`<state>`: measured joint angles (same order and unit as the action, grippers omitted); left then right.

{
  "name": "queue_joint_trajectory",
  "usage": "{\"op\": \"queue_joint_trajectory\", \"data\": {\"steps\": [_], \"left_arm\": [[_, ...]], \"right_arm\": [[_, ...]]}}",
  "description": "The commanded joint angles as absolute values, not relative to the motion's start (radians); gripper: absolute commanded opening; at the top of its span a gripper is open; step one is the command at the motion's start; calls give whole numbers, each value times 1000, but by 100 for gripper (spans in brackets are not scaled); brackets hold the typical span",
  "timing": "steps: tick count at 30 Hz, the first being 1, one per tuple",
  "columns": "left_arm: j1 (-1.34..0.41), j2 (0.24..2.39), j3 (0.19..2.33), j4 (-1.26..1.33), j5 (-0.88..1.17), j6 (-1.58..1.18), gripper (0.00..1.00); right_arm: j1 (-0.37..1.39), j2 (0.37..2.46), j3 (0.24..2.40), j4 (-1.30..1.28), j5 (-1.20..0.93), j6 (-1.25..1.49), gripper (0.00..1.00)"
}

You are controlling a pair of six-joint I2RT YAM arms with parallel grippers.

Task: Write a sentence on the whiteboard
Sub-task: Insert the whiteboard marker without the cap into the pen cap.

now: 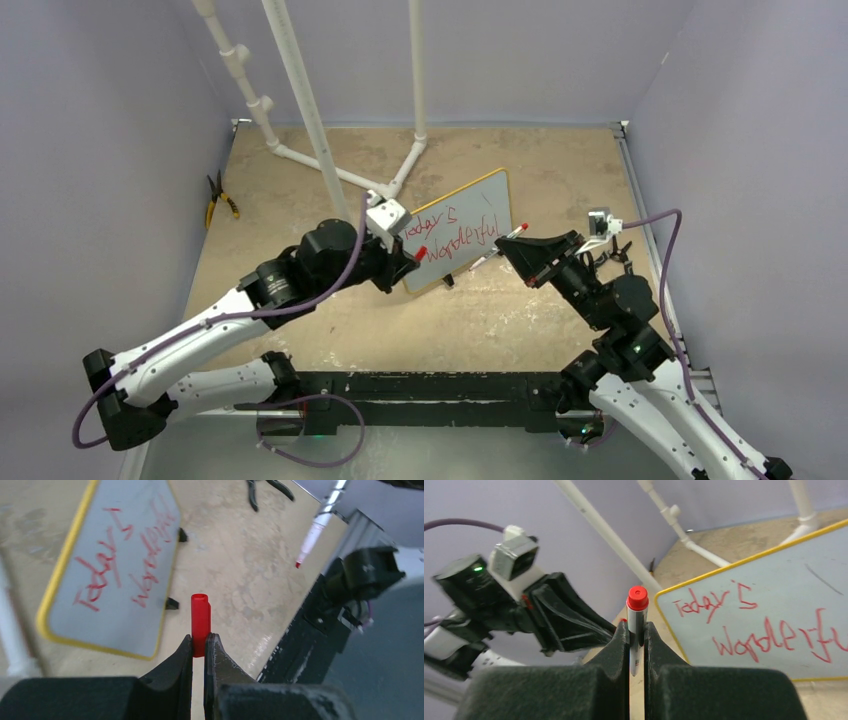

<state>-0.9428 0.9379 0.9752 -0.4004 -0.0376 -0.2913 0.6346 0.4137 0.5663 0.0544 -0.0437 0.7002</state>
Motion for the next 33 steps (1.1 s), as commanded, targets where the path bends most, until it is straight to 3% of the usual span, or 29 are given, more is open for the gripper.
{"op": "queue_joint_trajectory", "data": {"steps": [1,8,17,33], "left_arm": [[-942,1013,982,-247,341,-144,0],[-942,1074,932,-129,465,-111,0],[-943,1045,874,-106,462,-100,0],[-943,1005,840,-83,423,-106,0]], "right_arm": [[636,428,565,199,-179,763,0],[636,531,548,306,-318,810,0],[636,516,561,202,-174,806,0],[636,500,577,137,-143,785,0]]}}
